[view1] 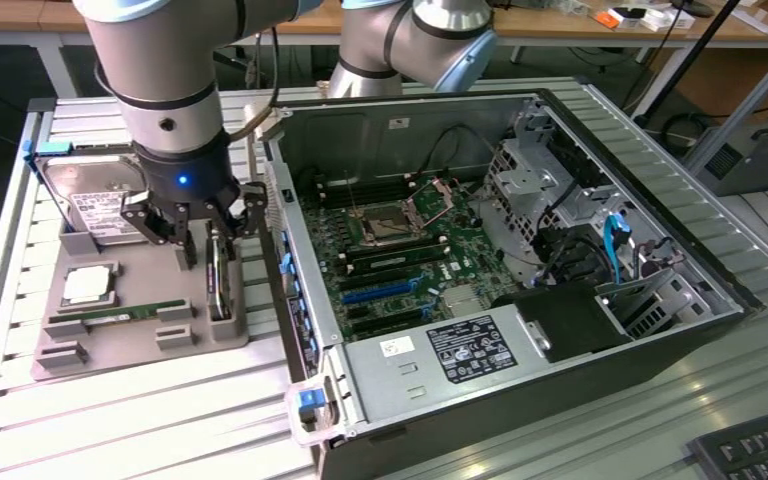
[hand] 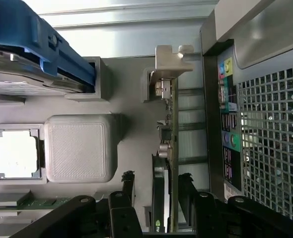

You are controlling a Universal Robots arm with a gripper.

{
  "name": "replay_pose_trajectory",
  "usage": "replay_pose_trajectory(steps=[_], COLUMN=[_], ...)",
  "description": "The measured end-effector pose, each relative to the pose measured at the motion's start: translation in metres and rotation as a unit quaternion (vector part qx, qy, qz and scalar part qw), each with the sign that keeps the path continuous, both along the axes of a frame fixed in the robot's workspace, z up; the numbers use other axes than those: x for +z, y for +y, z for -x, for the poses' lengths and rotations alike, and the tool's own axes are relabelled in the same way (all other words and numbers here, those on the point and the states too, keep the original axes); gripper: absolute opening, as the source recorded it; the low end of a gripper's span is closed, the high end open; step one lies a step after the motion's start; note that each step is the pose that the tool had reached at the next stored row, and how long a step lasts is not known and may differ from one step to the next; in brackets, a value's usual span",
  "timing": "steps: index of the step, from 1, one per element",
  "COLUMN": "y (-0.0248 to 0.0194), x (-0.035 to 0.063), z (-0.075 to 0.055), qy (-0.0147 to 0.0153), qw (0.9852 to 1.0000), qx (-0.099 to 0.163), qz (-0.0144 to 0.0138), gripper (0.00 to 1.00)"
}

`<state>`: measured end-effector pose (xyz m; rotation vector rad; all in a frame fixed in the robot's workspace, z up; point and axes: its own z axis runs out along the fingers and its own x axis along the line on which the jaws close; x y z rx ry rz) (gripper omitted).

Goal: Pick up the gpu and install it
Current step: 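Pick up the gpu and move the gpu toward the slot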

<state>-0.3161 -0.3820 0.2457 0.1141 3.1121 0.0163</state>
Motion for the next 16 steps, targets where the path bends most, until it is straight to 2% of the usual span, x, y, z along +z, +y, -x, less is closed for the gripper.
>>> replay_pose_trajectory(steps=[1,6,7,9,10,11,16], y=[0.0,0.0,0.0,0.0,0.0,0.0,0.0], x=[-0.0029,-0.0031,-0.0031,-0.0031,-0.0031,-0.0031,-0.0031], z=[-0.0011,-0.0011,-0.0011,-0.0011,-0.0011,-0.0012,-0.0011], qy=[0.0001,0.0,0.0,0.0,-0.0001,-0.0001,0.0], qw=[1.0,1.0,1.0,1.0,1.0,1.0,1.0], qx=[0.0,0.0,0.0,0.0,0.0,0.0,0.0], qz=[0.0001,0.0001,0.0001,0.0001,0.0001,0.0,0.0], gripper=[0.48,0.48,0.47,0.34,0.34,0.28,0.27])
